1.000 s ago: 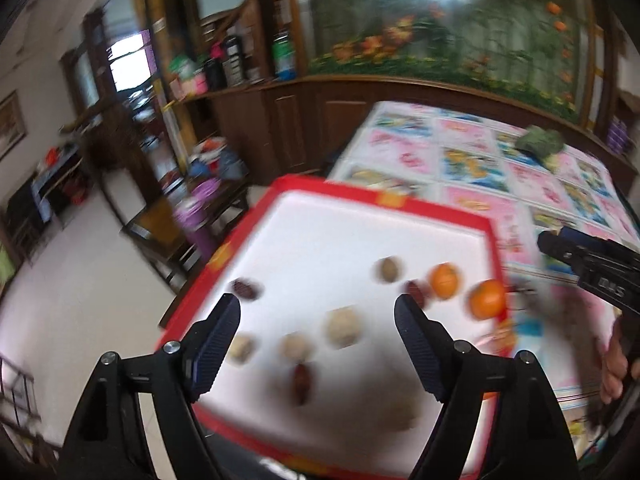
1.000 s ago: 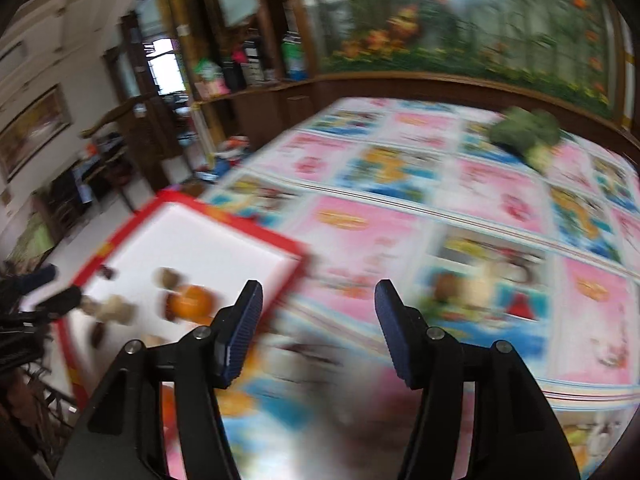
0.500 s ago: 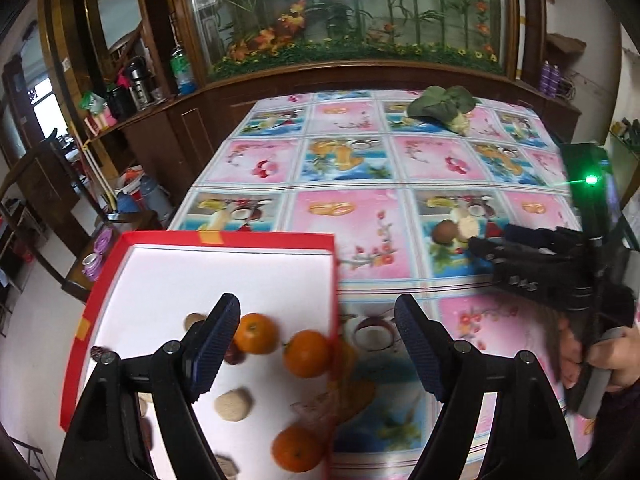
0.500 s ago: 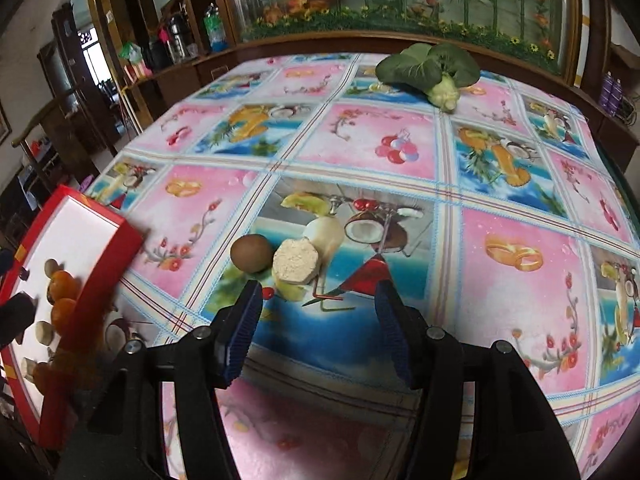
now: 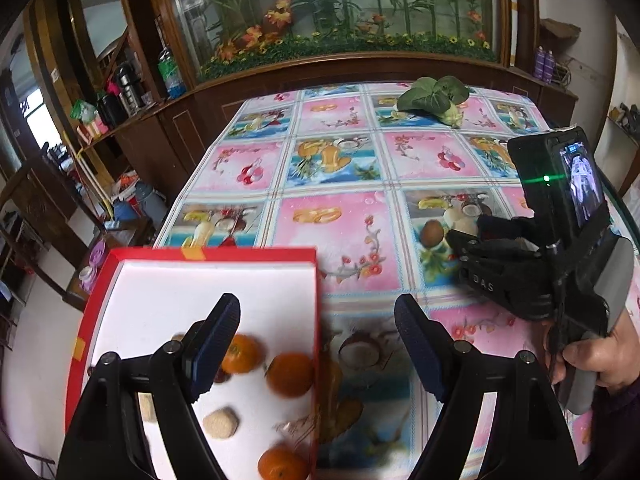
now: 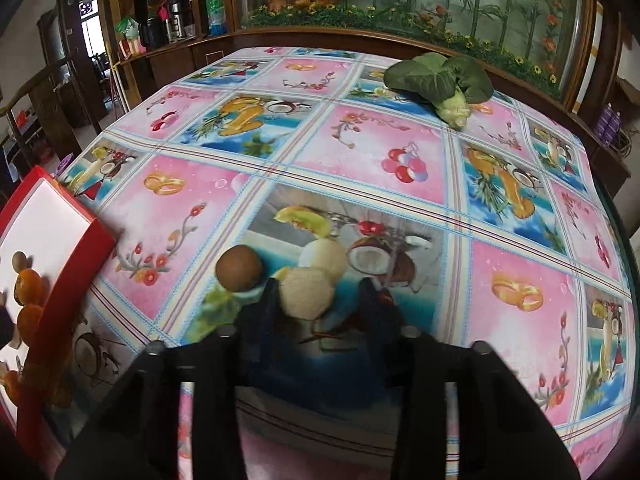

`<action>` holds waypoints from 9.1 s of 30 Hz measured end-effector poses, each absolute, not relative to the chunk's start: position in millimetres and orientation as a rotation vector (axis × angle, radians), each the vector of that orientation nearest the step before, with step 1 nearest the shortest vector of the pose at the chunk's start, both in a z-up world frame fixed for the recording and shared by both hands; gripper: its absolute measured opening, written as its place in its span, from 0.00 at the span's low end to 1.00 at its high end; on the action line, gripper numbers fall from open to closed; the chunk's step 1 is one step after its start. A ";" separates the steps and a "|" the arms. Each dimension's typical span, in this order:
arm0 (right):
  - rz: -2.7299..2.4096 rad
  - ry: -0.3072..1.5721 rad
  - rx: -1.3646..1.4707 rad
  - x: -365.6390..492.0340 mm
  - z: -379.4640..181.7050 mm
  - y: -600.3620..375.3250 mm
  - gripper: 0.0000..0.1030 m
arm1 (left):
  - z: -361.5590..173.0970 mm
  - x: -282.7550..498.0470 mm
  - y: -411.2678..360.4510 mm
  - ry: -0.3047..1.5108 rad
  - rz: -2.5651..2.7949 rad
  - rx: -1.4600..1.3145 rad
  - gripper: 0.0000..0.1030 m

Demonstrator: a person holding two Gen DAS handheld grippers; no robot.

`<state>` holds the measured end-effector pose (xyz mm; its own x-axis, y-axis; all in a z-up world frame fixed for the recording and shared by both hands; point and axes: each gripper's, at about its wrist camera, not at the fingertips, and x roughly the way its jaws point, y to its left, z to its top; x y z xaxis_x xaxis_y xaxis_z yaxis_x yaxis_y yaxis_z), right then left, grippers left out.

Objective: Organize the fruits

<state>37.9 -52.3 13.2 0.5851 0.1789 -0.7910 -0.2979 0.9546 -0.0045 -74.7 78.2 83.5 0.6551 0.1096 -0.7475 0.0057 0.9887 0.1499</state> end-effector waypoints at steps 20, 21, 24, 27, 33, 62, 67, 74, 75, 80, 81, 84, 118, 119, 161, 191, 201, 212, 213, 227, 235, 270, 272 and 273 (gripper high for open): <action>0.510 1.040 0.200 72.6 14.3 -131.3 0.28 | 50.3 -21.0 15.6 0.897 -0.042 0.287 0.77; 0.519 1.044 0.216 73.1 14.1 -133.4 0.28 | 49.3 -19.5 14.0 0.898 -0.047 0.294 0.77; 0.544 1.064 0.286 77.5 11.5 -140.7 0.28 | 46.1 -13.1 10.3 0.908 -0.054 0.306 0.77; 0.554 1.088 0.358 81.2 8.8 -147.1 0.28 | 43.8 -6.0 6.3 0.917 -0.074 0.296 0.77; 0.551 1.114 0.429 85.1 6.4 -151.9 0.28 | 35.6 4.3 1.2 0.930 -0.083 0.288 0.77; 0.338 0.994 0.013 61.0 17.7 -102.1 0.28 | 20.9 13.5 -10.6 0.952 -0.116 0.213 0.22; 0.316 0.980 -0.019 57.5 18.1 -98.4 0.28 | 21.4 10.1 -7.8 0.951 -0.104 0.198 0.22; 0.301 0.920 -0.082 47.2 24.3 -87.3 0.28 | 32.4 -0.7 2.4 0.922 -0.086 0.166 0.22; 0.301 0.901 -0.093 44.1 27.2 -85.2 0.28 | 34.4 -2.9 3.9 0.917 -0.084 0.163 0.22; 0.297 0.815 -0.123 29.4 41.4 -77.6 0.28 | 44.3 -16.9 10.8 0.894 -0.080 0.150 0.22; 0.293 0.792 -0.131 26.4 44.4 -75.9 0.28 | 46.1 -19.9 12.3 0.891 -0.081 0.144 0.22; 0.291 0.741 -0.140 18.6 52.3 -72.4 0.28 | 50.8 -29.4 14.9 0.881 -0.071 0.140 0.22; 0.173 0.522 -0.370 -24.1 49.0 -24.1 0.28 | 78.4 -138.5 129.9 0.775 0.137 -0.012 0.22; 0.166 0.510 -0.380 -26.7 49.0 -19.3 0.28 | 78.1 -138.8 135.9 0.774 0.143 -0.023 0.22; 0.677 0.751 -0.328 -84.7 38.3 161.6 0.28 | 48.6 -163.2 255.9 0.803 0.263 -0.175 0.22; 0.676 0.674 -0.487 -113.0 31.5 176.0 0.61 | 40.8 -175.3 258.4 0.831 0.321 -0.169 0.54; 0.578 0.542 -0.441 -123.9 66.8 137.7 0.78 | 70.4 -197.8 249.7 0.678 0.337 -0.156 0.78; 0.396 0.440 -0.367 -144.3 119.2 56.8 0.93 | 116.0 -210.0 196.5 0.502 0.354 -0.070 0.96; 0.374 0.426 -0.356 -147.6 125.2 45.2 0.93 | 119.0 -212.1 189.7 0.479 0.355 -0.059 1.00; 0.144 0.348 -0.228 -175.7 171.9 -68.4 1.00 | 152.9 -185.4 105.7 0.450 0.118 -0.032 1.00; 0.053 0.338 -0.107 -177.2 185.1 -125.1 1.00 | 156.6 -173.1 70.6 0.438 0.114 0.026 1.00; 0.515 0.424 -0.081 -178.1 156.0 -12.1 1.00 | 159.3 -224.7 135.1 0.419 0.462 0.049 1.00; 0.579 0.414 -0.104 -184.9 154.1 14.2 1.00 | 162.4 -239.2 151.9 0.414 0.544 0.056 1.00; 0.606 0.410 -0.120 -189.2 153.4 27.9 1.00 | 163.5 -246.1 158.5 0.408 0.581 0.063 1.00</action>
<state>-189.2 27.9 153.4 0.7443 0.5289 -0.4078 -0.5756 0.8177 0.0098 -246.1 158.5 163.5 0.7585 0.5455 -0.3564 -0.5208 0.8363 0.1715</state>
